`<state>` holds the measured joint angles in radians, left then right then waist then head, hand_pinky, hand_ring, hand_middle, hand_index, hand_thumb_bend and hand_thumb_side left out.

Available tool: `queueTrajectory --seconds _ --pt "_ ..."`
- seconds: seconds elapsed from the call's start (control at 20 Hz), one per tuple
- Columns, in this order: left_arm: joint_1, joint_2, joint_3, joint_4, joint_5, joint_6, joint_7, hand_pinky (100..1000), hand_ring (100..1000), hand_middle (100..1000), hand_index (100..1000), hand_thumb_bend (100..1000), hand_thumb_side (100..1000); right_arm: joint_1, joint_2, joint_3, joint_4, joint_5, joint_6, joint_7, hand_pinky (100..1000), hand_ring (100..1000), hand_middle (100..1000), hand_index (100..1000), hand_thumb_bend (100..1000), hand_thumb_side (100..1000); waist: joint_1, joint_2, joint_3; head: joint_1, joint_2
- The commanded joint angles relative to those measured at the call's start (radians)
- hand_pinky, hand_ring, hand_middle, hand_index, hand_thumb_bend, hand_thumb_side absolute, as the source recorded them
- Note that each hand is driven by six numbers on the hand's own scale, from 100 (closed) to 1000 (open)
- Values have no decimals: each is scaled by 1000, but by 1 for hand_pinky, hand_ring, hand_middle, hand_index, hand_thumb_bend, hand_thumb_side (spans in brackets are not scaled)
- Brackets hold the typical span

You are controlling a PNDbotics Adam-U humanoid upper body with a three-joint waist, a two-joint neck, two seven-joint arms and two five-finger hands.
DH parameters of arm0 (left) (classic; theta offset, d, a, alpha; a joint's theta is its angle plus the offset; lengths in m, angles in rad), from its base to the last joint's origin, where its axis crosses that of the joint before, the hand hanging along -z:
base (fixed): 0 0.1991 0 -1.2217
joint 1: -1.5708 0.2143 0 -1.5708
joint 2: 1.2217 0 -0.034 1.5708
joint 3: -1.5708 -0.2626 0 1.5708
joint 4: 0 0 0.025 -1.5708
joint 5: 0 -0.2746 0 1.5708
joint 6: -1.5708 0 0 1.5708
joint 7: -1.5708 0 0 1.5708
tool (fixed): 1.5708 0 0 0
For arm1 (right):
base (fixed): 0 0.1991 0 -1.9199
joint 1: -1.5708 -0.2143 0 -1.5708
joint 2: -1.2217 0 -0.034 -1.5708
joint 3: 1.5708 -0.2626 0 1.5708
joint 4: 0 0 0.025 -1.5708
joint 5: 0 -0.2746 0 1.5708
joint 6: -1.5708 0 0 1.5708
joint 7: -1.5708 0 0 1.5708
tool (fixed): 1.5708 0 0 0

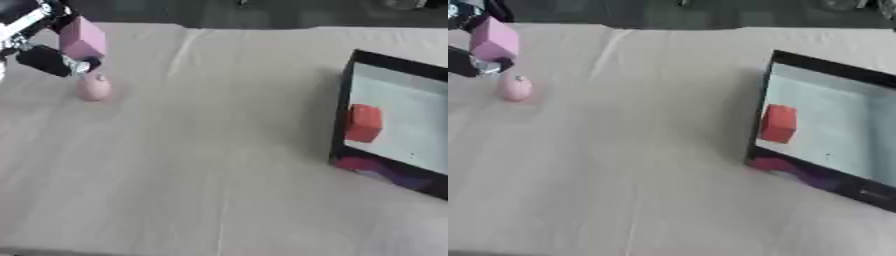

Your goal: Pick up the objects with one hand, pass them to the other hand, and then place them into the box on the other side of the table.

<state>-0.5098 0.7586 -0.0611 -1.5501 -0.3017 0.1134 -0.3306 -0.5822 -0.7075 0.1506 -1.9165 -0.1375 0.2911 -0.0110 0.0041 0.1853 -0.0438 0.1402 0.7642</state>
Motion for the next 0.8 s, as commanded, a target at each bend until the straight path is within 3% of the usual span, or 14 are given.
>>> queueTrajectory --seconds 0.05,0.35,0.8 --pt "-15 -43 -11 -56 -26 -5 37 764 643 536 537 195 100 -56 -12 15 -47 9 10 52 1000 980 788 1000 100 546 -14 -41 0 -5 6" --pt "-26 -156 -33 -68 -74 -24 95 762 633 529 536 178 100 -139 27 64 -70 66 35 153 1000 978 792 1000 100 514 -16 -47 0 -10 6" --pt "-17 -271 -52 -60 -142 -26 165 754 619 521 533 141 100 -208 95 145 -65 193 33 283 999 973 796 1000 100 479 -19 -49 0 -31 6"
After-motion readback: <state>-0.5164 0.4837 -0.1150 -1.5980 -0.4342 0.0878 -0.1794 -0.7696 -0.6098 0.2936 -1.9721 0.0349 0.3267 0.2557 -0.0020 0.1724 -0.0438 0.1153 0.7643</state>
